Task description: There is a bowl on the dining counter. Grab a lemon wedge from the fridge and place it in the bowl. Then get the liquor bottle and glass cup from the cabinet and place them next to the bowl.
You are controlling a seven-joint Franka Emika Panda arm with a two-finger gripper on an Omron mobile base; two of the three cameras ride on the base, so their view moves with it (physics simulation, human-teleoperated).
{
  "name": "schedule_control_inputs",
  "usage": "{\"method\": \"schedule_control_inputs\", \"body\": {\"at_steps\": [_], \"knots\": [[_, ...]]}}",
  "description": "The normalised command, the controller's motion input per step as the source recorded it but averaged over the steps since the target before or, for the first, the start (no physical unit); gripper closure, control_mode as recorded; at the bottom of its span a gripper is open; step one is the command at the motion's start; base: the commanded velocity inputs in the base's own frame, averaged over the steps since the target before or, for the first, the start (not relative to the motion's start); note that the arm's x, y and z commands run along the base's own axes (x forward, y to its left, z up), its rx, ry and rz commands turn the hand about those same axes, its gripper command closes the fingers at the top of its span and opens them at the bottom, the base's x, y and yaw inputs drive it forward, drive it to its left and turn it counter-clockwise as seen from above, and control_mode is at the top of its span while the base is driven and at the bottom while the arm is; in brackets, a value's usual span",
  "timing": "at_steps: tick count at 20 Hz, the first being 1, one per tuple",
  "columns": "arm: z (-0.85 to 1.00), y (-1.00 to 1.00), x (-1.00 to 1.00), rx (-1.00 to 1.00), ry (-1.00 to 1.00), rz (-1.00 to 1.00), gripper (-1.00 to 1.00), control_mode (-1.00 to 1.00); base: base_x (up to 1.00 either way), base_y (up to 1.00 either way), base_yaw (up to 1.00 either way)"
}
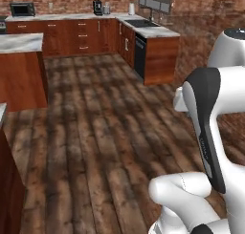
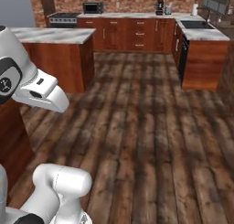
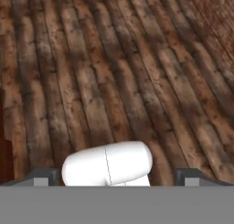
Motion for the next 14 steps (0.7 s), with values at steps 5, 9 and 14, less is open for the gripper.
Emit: {"method": "schedule_control_inputs", "body": {"at_steps": [5, 9, 14], "knots": [[0.00, 0.00, 0.00, 0.00, 0.00, 0.00, -1.00, 1.00, 1.00, -0.33, 0.21], [0.00, 0.00, 0.00, 0.00, 0.00, 0.00, -1.00, 1.00, 1.00, -0.34, 0.20], [0.00, 0.00, 0.00, 0.00, 0.00, 0.00, -1.00, 1.00, 1.00, -0.35, 0.19]]}}
